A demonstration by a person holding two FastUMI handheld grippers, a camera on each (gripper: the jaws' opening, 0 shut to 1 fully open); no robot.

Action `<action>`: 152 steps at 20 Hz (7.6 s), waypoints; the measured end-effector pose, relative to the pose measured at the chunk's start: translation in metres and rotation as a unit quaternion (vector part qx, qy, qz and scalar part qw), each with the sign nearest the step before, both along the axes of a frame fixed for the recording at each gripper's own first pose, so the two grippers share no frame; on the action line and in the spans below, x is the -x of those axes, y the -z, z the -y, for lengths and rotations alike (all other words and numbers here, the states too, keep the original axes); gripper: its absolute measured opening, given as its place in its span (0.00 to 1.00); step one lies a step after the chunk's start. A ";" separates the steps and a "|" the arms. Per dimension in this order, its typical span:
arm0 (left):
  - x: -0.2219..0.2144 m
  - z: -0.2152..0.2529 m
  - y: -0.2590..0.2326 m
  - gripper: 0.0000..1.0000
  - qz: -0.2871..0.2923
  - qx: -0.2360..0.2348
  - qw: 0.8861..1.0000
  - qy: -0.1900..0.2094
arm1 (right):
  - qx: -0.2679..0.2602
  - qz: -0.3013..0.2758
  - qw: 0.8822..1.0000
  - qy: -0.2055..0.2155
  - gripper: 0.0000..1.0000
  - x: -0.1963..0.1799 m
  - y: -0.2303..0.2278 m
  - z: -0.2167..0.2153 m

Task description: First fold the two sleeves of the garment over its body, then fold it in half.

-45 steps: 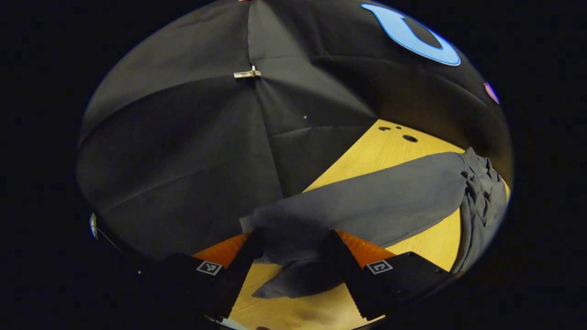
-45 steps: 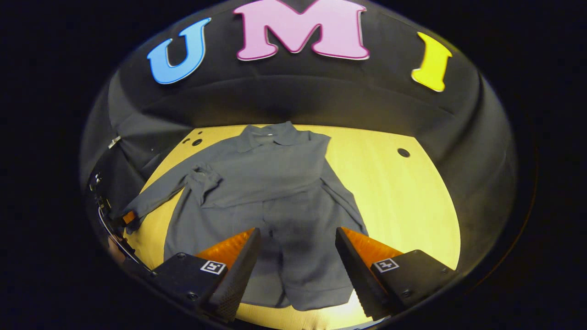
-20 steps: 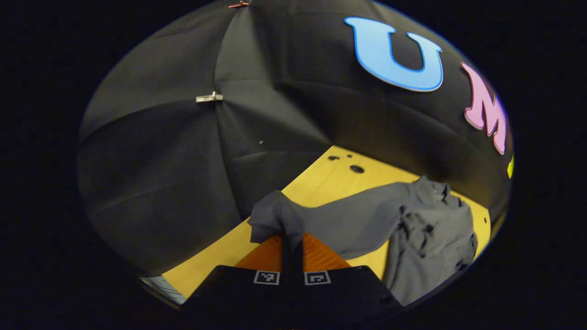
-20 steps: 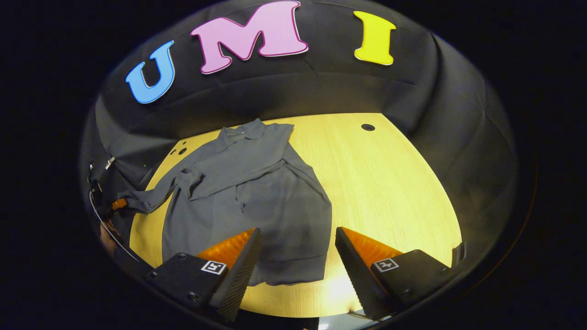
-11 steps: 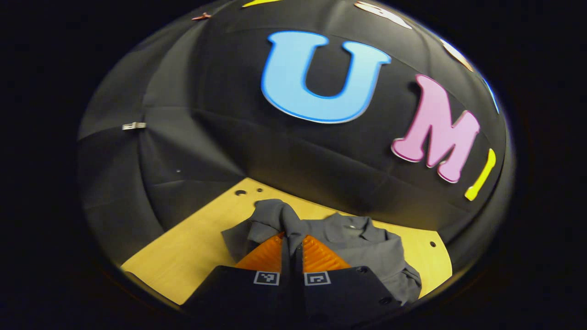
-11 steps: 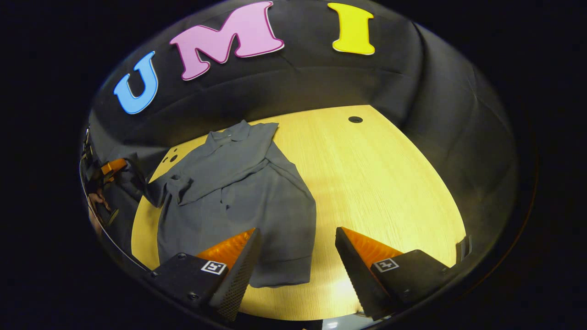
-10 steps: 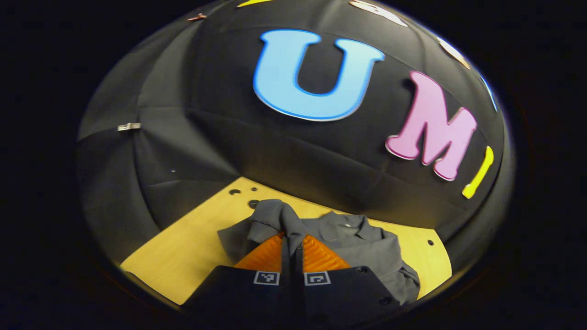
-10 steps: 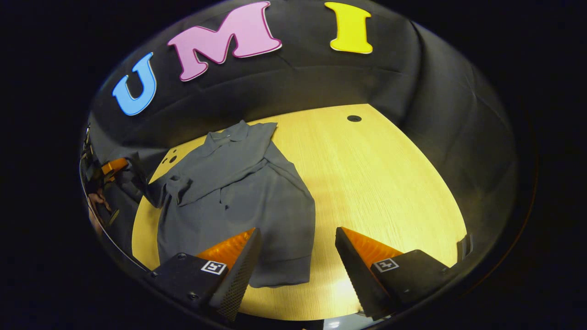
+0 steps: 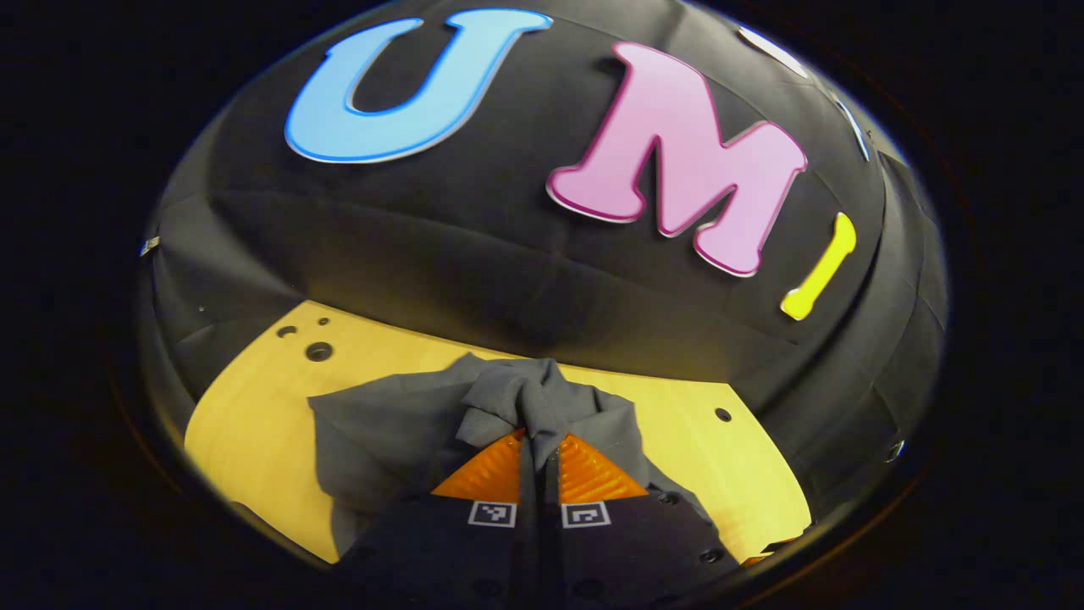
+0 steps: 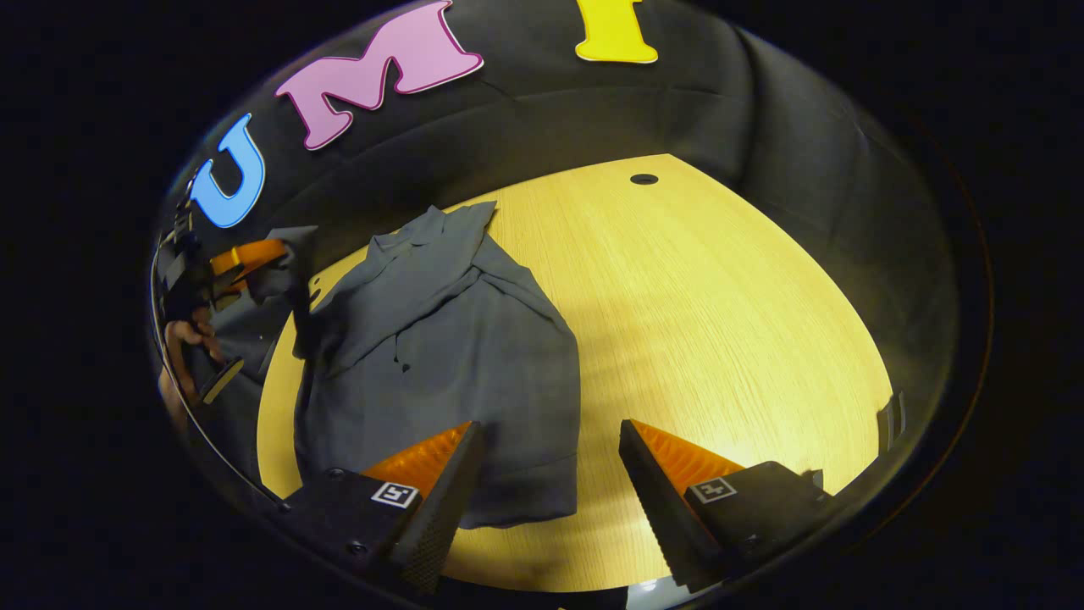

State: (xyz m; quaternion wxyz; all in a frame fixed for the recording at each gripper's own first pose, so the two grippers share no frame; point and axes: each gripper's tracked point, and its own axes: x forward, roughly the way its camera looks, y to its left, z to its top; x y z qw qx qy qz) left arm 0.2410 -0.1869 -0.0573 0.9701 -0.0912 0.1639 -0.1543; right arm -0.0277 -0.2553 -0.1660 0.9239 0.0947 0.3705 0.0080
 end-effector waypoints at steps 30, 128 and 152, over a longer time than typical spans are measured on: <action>0.088 0.024 0.071 0.96 -0.040 -0.128 0.988 0.082 | -0.056 -0.117 0.990 -0.053 0.99 0.021 0.060 -0.039; -0.138 -0.199 0.055 0.13 -0.029 -0.012 0.990 -0.140 | -0.033 0.091 0.994 -0.048 0.22 -0.357 -0.029 -0.128; 0.136 -0.237 -0.048 0.96 0.107 -0.099 0.968 -0.204 | 0.034 0.210 0.977 0.011 0.98 -0.120 -0.132 -0.081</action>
